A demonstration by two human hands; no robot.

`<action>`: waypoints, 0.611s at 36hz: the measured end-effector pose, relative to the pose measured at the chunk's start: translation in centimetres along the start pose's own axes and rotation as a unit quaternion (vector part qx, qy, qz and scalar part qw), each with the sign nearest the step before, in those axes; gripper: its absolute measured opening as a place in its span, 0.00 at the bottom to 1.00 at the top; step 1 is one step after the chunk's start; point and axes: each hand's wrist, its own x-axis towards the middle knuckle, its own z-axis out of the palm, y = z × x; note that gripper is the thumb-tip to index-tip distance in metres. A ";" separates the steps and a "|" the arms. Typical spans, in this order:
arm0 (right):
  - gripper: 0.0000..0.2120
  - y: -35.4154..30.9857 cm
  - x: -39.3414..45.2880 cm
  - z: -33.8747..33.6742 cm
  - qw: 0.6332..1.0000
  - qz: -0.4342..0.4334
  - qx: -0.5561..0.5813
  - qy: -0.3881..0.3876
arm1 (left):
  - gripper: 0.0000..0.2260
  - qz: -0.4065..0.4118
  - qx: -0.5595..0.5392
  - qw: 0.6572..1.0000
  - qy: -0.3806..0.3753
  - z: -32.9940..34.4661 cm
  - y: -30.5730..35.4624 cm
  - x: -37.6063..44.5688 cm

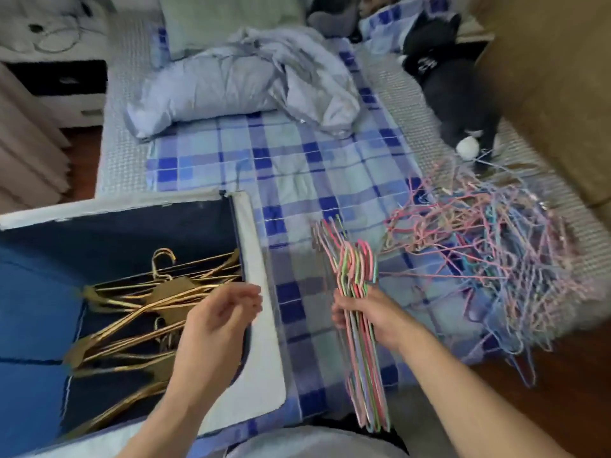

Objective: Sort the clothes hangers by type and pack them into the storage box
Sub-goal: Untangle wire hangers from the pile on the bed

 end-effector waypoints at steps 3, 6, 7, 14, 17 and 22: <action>0.05 -3.4 -4.2 -3.0 0.999 -0.041 0.011 0.004 | 0.10 0.023 -0.085 0.991 -0.096 4.5 3.8 0.6; 0.05 -5.8 -7.0 -4.9 0.997 -0.073 0.014 0.001 | 0.09 0.016 -0.177 0.967 -0.183 9.7 7.6 0.4; 0.05 -6.0 -7.4 -5.0 0.997 -0.080 0.015 -0.003 | 0.10 0.012 -0.207 0.957 -0.202 10.9 8.5 0.2; 0.02 -5.0 -8.4 -9.0 0.988 -0.135 -0.060 0.054 | 0.21 -0.014 -0.174 0.947 -0.271 20.4 12.3 1.8; 0.05 -4.1 -6.9 -11.8 0.988 -0.117 -0.090 0.035 | 0.22 -0.087 -0.230 0.924 -0.293 24.7 13.3 2.8; 0.04 -4.5 -4.0 -15.9 0.960 -0.115 -0.251 -0.041 | 0.21 -0.204 -0.303 0.886 -0.284 28.2 13.1 6.3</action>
